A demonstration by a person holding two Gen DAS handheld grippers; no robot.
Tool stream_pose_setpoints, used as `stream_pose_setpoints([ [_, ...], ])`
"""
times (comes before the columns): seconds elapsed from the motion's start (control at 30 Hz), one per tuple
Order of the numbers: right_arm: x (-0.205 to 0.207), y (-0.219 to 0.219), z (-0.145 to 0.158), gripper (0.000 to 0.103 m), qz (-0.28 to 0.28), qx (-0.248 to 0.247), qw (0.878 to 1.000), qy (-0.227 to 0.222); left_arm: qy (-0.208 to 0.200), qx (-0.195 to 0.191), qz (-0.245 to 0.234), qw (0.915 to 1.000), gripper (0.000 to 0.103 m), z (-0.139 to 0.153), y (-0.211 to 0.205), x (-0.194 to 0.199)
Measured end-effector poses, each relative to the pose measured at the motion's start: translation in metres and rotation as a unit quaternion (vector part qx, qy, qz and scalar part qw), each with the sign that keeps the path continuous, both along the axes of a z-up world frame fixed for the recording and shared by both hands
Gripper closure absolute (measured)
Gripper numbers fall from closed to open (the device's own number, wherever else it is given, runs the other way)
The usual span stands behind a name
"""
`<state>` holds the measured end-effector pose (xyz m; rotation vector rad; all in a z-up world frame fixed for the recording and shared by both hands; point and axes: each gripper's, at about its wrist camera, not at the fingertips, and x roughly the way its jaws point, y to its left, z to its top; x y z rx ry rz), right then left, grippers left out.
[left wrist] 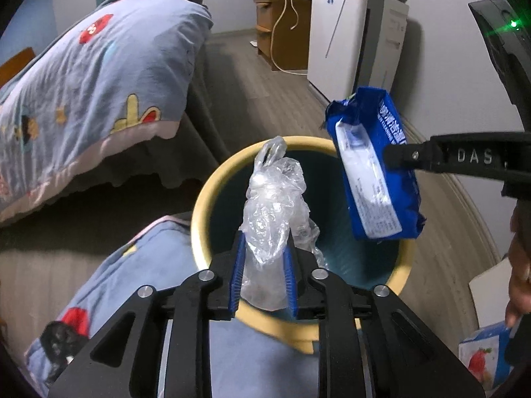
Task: Collect trash
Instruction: 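Open both grippers to drop the wipes pack and clear bag into the bin, then move both grippers back over the trash pile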
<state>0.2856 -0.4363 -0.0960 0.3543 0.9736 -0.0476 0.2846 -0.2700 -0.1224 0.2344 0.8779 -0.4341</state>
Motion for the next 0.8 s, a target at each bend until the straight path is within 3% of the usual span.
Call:
stream_pose_setpoints([
  [0.07, 0.002, 0.0, -0.001, 0.092, -0.003, -0.001, 1.0, 0.0, -0.005, 0.0, -0.001, 1.0, 0.072, -0.001, -0.001, 0.001],
  [0.13, 0.004, 0.002, -0.002, 0.091, -0.003, 0.0, 1.0, 0.0, -0.008, -0.001, 0.003, 1.0, 0.057, -0.001, 0.001, 0.0],
  [0.2, 0.004, 0.003, -0.002, 0.09, -0.003, -0.001, 1.0, -0.001, -0.009, -0.005, 0.008, 0.9999, 0.05, -0.001, 0.004, 0.0],
  [0.3, 0.005, 0.004, 0.0, 0.067, -0.005, -0.002, 1.0, -0.006, -0.013, -0.007, 0.023, 0.9996, 0.037, 0.0, 0.011, -0.002],
  [0.4, 0.004, 0.006, 0.004, 0.057, -0.005, -0.004, 1.0, -0.012, -0.021, -0.006, 0.037, 0.9991, 0.028, 0.002, 0.021, -0.004],
  [0.47, 0.003, 0.008, 0.007, 0.044, -0.005, -0.004, 1.0, -0.017, -0.026, -0.006, 0.044, 0.9987, 0.02, 0.004, 0.027, -0.004],
  [0.63, -0.005, 0.01, 0.02, 0.014, -0.005, -0.003, 0.999, -0.036, -0.039, -0.008, 0.059, 0.9974, 0.013, 0.013, 0.038, -0.012],
  [0.8, -0.016, 0.011, 0.042, 0.007, -0.015, 0.002, 0.999, -0.05, -0.05, -0.008, 0.058, 0.997, 0.011, 0.027, 0.043, -0.027],
])
